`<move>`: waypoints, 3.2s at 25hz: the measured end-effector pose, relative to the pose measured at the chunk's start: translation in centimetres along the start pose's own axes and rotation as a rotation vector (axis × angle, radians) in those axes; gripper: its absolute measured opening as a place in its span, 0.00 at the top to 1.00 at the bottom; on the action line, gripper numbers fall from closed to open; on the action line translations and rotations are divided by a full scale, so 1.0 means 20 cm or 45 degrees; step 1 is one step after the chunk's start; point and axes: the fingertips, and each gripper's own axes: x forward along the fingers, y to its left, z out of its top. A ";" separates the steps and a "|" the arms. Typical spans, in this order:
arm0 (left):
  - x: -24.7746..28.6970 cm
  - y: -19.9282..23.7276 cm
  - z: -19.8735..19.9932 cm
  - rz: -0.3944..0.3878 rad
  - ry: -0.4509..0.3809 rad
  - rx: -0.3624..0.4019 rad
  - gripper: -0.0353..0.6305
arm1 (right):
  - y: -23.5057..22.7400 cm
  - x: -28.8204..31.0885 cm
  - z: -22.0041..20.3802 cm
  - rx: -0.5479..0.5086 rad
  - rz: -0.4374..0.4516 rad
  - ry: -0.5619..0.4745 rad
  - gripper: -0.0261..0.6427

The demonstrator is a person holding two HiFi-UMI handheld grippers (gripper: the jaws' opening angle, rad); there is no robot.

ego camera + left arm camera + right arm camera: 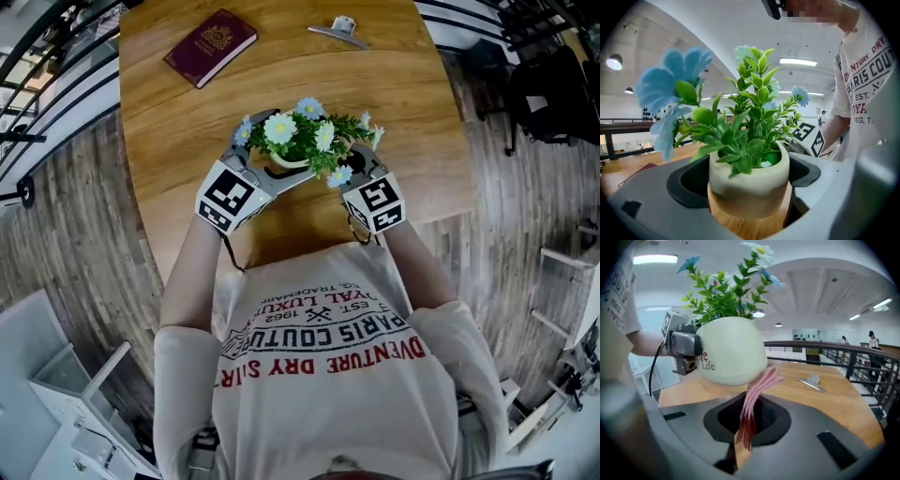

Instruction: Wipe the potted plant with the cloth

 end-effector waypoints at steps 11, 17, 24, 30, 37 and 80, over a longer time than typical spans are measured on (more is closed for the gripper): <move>-0.05 -0.08 0.12 -0.054 -0.049 -0.005 0.20 | 0.23 -0.01 0.18 -0.268 0.151 -0.176 0.91; -0.07 -0.07 0.13 -0.025 -0.081 -0.043 0.20 | 0.23 -0.01 0.21 -0.155 0.194 -0.238 0.91; -0.06 0.02 0.15 0.086 -0.152 -0.136 0.20 | 0.29 -0.01 0.22 -0.077 0.297 -0.269 0.91; -0.06 0.05 0.15 0.104 -0.167 -0.160 0.20 | 0.38 -0.01 0.20 0.015 0.381 -0.274 0.91; -0.05 0.06 0.13 0.100 -0.187 -0.144 0.20 | 0.27 -0.01 0.18 0.052 0.324 -0.260 0.91; 0.15 -0.06 -0.70 0.029 0.021 -0.042 0.20 | -0.48 -0.02 -0.35 0.182 -0.191 -0.009 0.91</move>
